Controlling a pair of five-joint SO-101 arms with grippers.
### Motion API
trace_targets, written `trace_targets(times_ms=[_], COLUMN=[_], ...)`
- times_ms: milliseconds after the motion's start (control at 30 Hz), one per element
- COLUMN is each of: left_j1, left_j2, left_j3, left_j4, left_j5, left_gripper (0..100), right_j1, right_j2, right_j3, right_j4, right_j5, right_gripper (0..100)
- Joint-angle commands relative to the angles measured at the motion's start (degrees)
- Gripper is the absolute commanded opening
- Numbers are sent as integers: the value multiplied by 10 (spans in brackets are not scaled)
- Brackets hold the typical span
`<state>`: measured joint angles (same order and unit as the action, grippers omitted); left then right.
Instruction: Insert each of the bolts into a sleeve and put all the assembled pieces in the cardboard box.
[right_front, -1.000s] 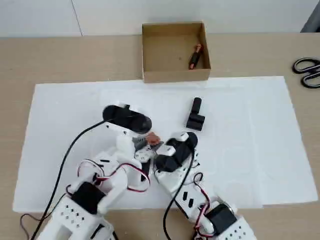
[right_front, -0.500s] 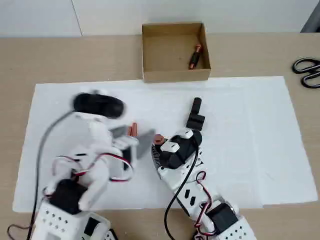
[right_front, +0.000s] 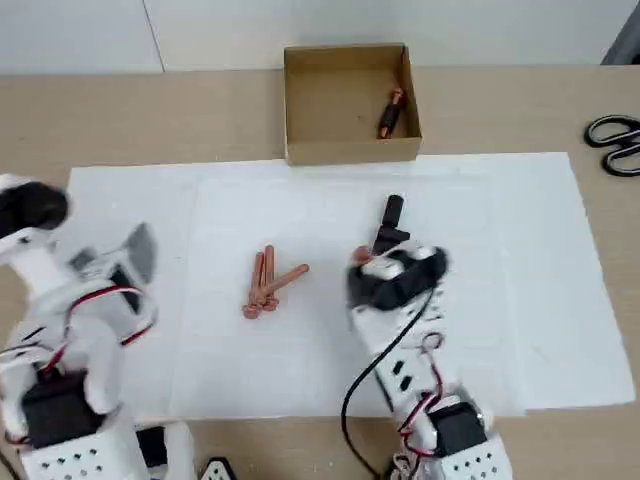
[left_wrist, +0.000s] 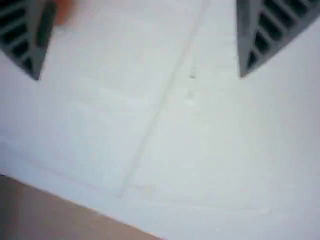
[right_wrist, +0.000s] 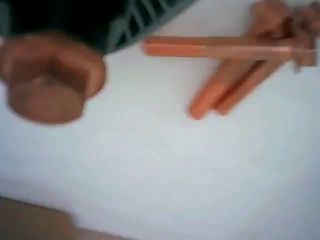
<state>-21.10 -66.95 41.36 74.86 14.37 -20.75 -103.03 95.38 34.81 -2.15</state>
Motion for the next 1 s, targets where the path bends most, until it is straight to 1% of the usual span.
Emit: trace_targets(times_ms=[0, 67, 133, 267, 433, 633, 700, 800, 967], left_j1=[-26, -10, -1, 6, 5, 6, 4, 4, 4], left_j2=[-5, -4, -3, -3, -5, -5, -5, -5, -6], left_j3=[7, 10, 10, 21, 37, -24, -29, -30, -30], left_j4=[3, -4, -7, -9, 0, 60, 81, 112, 135], left_j5=[-111, -127, -127, -127, -127, -142, -161, -190, -194], left_gripper=[245, 245, 245, 244, 244, 244, 244, 243, 243], right_j1=[128, 165, 180, 182, 175, 138, 130, 118, 103], right_j2=[2, 30, 88, 267, 538, 861, 959, 1098, 1284], right_j3=[-84, -147, -212, -353, -535, -727, -795, -899, -1060], right_j4=[-2, 35, 61, 37, -73, -249, -291, -327, -349], right_j5=[55, 64, 63, 39, 33, 35, 35, 35, 35], right_gripper=[3, 3, 3, 3, 3, 3, 3, 3, 3])
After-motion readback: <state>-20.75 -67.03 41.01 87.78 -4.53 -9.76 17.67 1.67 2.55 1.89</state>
